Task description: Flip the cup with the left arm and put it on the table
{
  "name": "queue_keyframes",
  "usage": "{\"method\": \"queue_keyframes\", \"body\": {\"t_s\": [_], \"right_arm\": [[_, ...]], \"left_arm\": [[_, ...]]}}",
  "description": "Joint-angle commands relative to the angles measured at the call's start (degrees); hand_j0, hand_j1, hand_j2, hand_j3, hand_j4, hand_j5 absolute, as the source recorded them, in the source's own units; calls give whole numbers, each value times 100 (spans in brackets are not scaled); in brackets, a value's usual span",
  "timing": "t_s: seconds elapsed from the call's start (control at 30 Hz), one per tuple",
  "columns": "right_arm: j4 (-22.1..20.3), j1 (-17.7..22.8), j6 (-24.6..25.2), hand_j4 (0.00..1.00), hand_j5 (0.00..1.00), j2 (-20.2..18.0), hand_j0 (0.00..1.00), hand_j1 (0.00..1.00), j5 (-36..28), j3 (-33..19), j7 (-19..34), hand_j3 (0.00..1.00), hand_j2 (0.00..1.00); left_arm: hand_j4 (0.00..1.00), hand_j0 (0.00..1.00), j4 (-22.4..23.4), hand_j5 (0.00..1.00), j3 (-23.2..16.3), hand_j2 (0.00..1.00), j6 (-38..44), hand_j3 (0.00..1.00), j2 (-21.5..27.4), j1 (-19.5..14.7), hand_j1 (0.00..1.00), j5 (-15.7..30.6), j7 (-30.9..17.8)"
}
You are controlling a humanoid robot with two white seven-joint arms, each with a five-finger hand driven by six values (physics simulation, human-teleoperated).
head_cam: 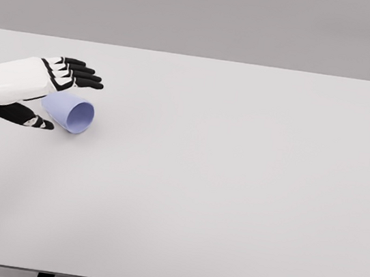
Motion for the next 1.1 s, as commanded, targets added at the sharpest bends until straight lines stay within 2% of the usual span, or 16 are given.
{"method": "queue_keyframes", "body": {"t_s": [0.0,0.07,0.17,0.2,0.23,0.27,0.33,0.37,0.43,0.53,0.63,0.73,0.83,0.87,0.97,1.07], "right_arm": [[17,0,3,100,100,0,100,100,-1,-19,0,100,100],[17,0,3,100,100,0,100,100,-1,16,0,100,100],[17,0,-6,100,100,0,100,100,-1,7,0,100,100],[17,0,3,100,100,0,100,100,-1,7,0,100,100],[17,0,3,100,100,0,100,100,-1,7,0,100,100],[17,0,3,100,100,0,100,100,-1,7,0,100,100],[17,0,3,100,100,0,100,100,-1,7,0,100,100],[17,0,3,100,100,0,100,100,-1,7,0,100,100],[9,0,3,100,100,0,100,100,-1,7,0,100,100],[17,0,-6,100,100,0,100,100,-1,7,0,100,100],[17,0,3,100,100,0,100,100,-1,7,0,100,100],[17,0,3,100,100,0,100,100,-1,7,0,100,100],[17,0,-6,100,100,0,100,100,-1,7,0,100,100],[17,0,3,100,100,0,100,100,-1,7,0,100,100],[17,0,3,100,100,0,100,100,-1,7,0,100,100],[17,0,3,100,100,0,100,100,-1,7,0,100,100]], "left_arm": [[100,100,-17,100,0,100,12,100,9,0,100,32,-1],[100,100,44,100,0,100,12,100,9,-9,100,41,-1],[100,100,457,100,0,100,12,100,-35,0,100,67,-79],[100,100,589,100,0,100,12,100,-62,-9,100,67,-307],[100,100,668,100,8,100,12,100,-123,-26,100,67,-764],[100,100,686,100,8,100,12,100,-193,-44,100,50,-925],[100,100,695,100,8,100,12,100,-211,-53,100,32,-925],[100,100,949,100,-44,100,110,100,-167,-132,100,85,-925],[100,100,1406,100,-623,100,181,100,-123,-649,100,67,-889],[100,100,1433,100,-721,100,57,100,255,-747,100,67,-669],[100,100,1459,100,-739,100,347,100,246,-756,100,67,-677],[100,100,1424,100,-748,100,1138,100,176,-791,100,58,-669],[100,100,1459,100,-984,100,1314,100,-96,-922,100,15,-660],[100,100,1486,100,-1055,100,1393,100,-193,-984,100,-117,-660],[100,100,1521,100,-1152,100,1508,100,-527,-1081,100,-1215,-660],[100,100,1600,100,-1266,100,1508,100,-615,-1151,100,-1559,-651]]}}
